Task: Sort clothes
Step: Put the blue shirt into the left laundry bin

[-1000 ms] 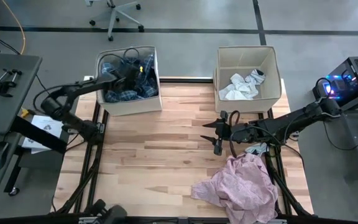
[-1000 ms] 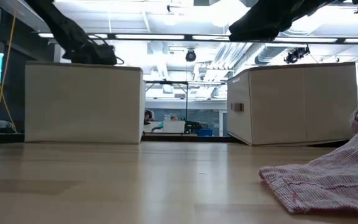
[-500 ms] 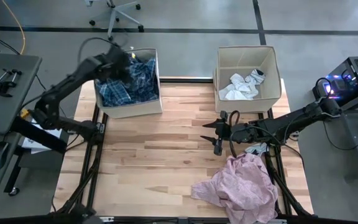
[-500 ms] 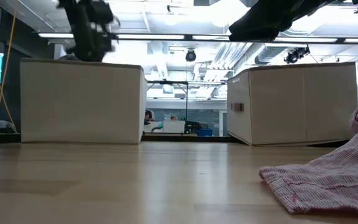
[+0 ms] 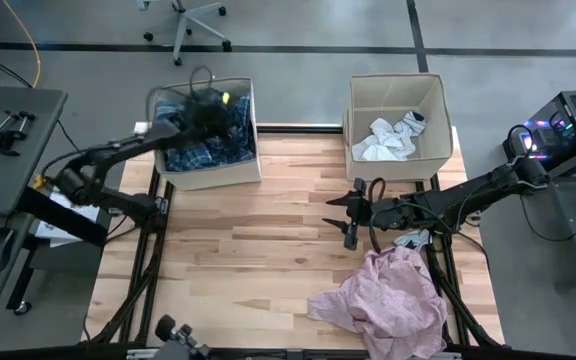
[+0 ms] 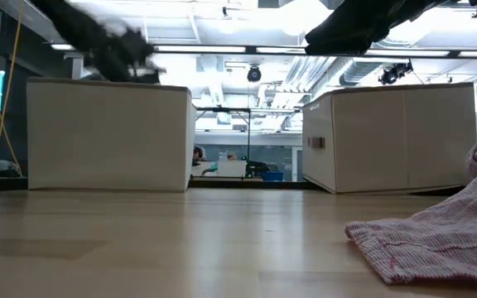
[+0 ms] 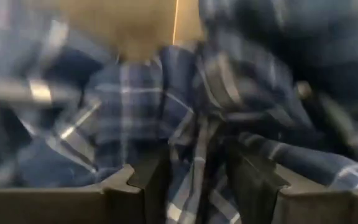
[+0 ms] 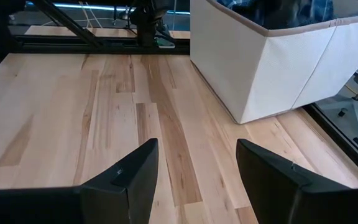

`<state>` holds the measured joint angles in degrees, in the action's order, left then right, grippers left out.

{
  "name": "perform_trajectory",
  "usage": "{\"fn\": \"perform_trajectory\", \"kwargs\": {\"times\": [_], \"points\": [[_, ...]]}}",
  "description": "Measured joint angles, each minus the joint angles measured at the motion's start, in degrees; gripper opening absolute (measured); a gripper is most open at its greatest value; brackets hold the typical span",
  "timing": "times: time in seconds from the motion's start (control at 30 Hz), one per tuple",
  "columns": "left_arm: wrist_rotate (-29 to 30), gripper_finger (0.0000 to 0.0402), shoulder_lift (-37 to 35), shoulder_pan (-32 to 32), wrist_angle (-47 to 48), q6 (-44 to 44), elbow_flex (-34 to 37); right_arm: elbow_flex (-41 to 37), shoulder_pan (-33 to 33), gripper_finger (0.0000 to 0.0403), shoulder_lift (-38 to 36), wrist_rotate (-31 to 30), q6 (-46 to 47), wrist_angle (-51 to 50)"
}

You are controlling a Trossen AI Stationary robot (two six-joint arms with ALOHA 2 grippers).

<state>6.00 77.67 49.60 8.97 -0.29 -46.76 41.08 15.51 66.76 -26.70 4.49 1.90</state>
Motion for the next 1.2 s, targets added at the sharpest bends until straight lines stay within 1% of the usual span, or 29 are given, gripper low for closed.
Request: {"fn": "perform_trajectory", "kwargs": {"times": [0.03, 0.1, 0.17, 0.27, 0.37, 0.5, 0.57, 0.67, 0.73, 0.83, 0.93, 1.0, 1.1, 1.2], "points": [[0.03, 0.0144, 1.77, -0.05, -3.51, -1.19, 2.51, 0.0, 0.0, 0.0204, 0.0, 0.0, 0.0, -0.01], [0.11, 0.0138, 5.46, 0.01, -6.98, -2.23, 5.64, 0.0, 0.0, 0.0204, 0.0, 0.02, 0.0, -0.03], [0.28, 0.0132, 8.02, 0.19, -7.32, -1.9, 6.33, 0.0, 0.0, 0.0204, 0.0, 0.04, 0.0, -0.06], [0.16, 0.0123, 8.19, 0.18, -5.25, -0.87, 5.12, 0.0, -0.11, 0.0204, 0.0, 0.17, -0.08, -0.08], [0.04, 0.0117, 4.82, -0.65, -0.45, -0.67, 2.19, 0.0, -0.27, 0.0204, 0.01, 0.17, -0.39, -0.12], [-0.11, 0.0114, -2.13, -1.88, 8.45, -0.68, -5.34, 0.0, -0.52, 0.0204, 0.02, 0.17, -0.32, -0.16], [-1.56, 0.0114, -5.07, -2.17, 13.15, 0.02, -8.42, 0.0, -0.52, 0.0204, 0.02, 0.17, -0.39, -0.26], [-4.0, 0.0114, -8.81, -2.2, 16.15, 2.48, -10.08, 0.0, -0.5, 0.0204, 0.02, 0.17, -0.26, -0.39], [-3.41, 0.0114, -10.61, -2.13, 16.99, 3.36, -10.03, 0.0, -0.5, 0.0204, 0.02, 0.17, -0.26, -0.41], [2.13, 0.0114, -11.42, -2.02, 15.61, 1.76, -6.78, 0.0, -0.5, 0.0204, 0.02, 0.15, -0.17, -0.42], [7.96, 0.0114, -10.93, -2.0, 11.84, -3.14, -0.41, 0.0, -0.5, 0.0204, 0.02, 0.15, 0.03, -0.85], [8.65, 0.0114, -9.71, -1.96, 8.04, -5.35, 5.19, 0.02, -0.5, 0.0204, 0.02, 0.15, 0.59, -1.33], [7.41, 0.0114, -7.37, -2.0, -0.33, -6.52, 13.05, 0.02, -0.5, 0.0204, 0.02, 0.14, 1.08, -1.9], [8.22, 0.0114, -5.59, -2.01, -9.0, -6.45, 18.47, 0.02, -0.52, 0.0204, 0.02, 0.09, 1.07, -2.11]]}}
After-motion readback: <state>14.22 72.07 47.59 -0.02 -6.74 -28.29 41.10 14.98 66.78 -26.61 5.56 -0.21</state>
